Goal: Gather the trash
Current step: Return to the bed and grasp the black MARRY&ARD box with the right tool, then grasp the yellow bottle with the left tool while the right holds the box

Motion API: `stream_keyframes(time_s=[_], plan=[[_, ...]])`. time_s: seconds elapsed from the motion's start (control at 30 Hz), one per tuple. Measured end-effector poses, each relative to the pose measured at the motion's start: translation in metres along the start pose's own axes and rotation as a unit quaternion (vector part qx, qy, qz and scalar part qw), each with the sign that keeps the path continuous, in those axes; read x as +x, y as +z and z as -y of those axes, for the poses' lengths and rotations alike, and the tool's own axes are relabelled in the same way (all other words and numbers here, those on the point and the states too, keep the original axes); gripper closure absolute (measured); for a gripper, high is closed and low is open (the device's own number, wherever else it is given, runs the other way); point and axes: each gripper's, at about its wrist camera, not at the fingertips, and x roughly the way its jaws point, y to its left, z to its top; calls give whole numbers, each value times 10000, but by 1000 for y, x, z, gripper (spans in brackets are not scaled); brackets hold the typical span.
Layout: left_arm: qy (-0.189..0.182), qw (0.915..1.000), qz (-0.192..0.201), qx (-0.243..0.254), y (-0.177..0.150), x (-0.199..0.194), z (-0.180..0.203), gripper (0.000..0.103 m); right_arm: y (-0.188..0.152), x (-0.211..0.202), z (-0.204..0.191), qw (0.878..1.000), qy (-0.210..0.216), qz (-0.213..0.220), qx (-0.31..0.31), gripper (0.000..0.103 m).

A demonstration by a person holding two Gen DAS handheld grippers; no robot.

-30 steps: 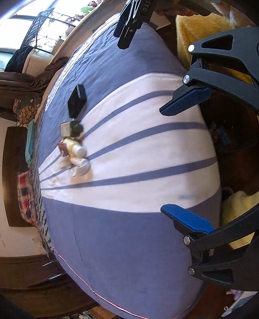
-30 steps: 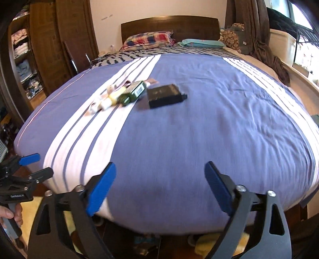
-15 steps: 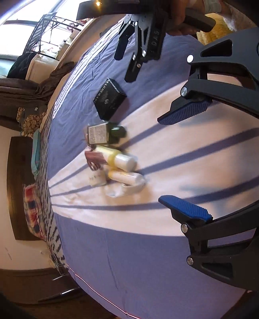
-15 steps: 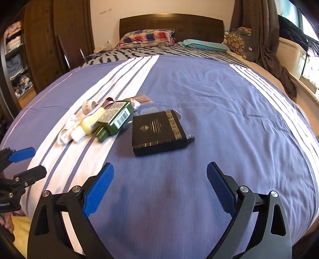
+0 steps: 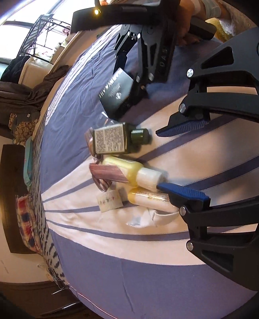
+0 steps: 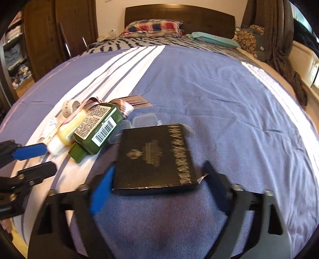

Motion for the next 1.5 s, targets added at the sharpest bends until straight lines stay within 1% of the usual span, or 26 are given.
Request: stream_keyframes(time_s=[0.1, 0.2, 0.3, 0.4, 0.47, 0.6, 0.73, 0.77, 0.83, 0.87, 0.9, 0.93, 1.07, 1.2, 1.37, 1.5], plan=[[-12, 9999, -115, -59, -2, 10, -7, 61, -2, -5, 3, 9999, 103, 83, 50, 31], [34, 9999, -104, -128, 1, 13, -13, 61, -5, -9, 5, 9998, 148, 128, 68, 31], [109, 9998, -118, -79, 4, 14, -16, 60, -8, -14, 5, 9997, 184, 157, 72, 31], [309, 9994, -129, -20, 6, 15, -19, 52, -12, -19, 9, 9996, 206, 184, 103, 31], [403, 9991, -127, 11, 7, 15, -22, 50, -14, -22, 14, 9995, 189, 214, 134, 31], [381, 9992, -78, 9, 14, 20, -26, 50, -15, -24, 18, 9993, 209, 257, 164, 31], [348, 9992, -64, 159, 21, 26, -21, 52, -17, -24, 20, 9991, 246, 276, 189, 31], [329, 9993, -58, 177, 23, 27, -20, 53, -17, -24, 20, 9991, 248, 282, 193, 31], [265, 9994, -58, 214, 23, 28, -18, 69, -17, -25, 21, 9990, 263, 302, 219, 31], [241, 9994, -39, 225, 23, 27, -17, 70, -18, -26, 22, 9989, 267, 311, 229, 31], [213, 9995, -23, 240, 22, 25, -16, 77, -19, -27, 21, 9989, 272, 316, 236, 31], [168, 9995, -22, 248, 21, 24, -15, 81, -21, -28, 20, 9989, 270, 316, 232, 31], [46, 9999, 15, 152, 9, 13, -13, 82, -29, -36, 14, 9989, 262, 301, 227, 31], [-3, 10000, 69, 24, -13, -7, -8, 82, -41, -54, 5, 9988, 259, 365, 218, 31], [5, 9999, 130, 10, -47, -41, 4, 82, -59, -82, -9, 9985, 252, 469, 138, 31], [77, 9995, 298, 16, -73, -79, 13, 82, -76, -108, -16, 9979, 255, 573, 160, 31]])
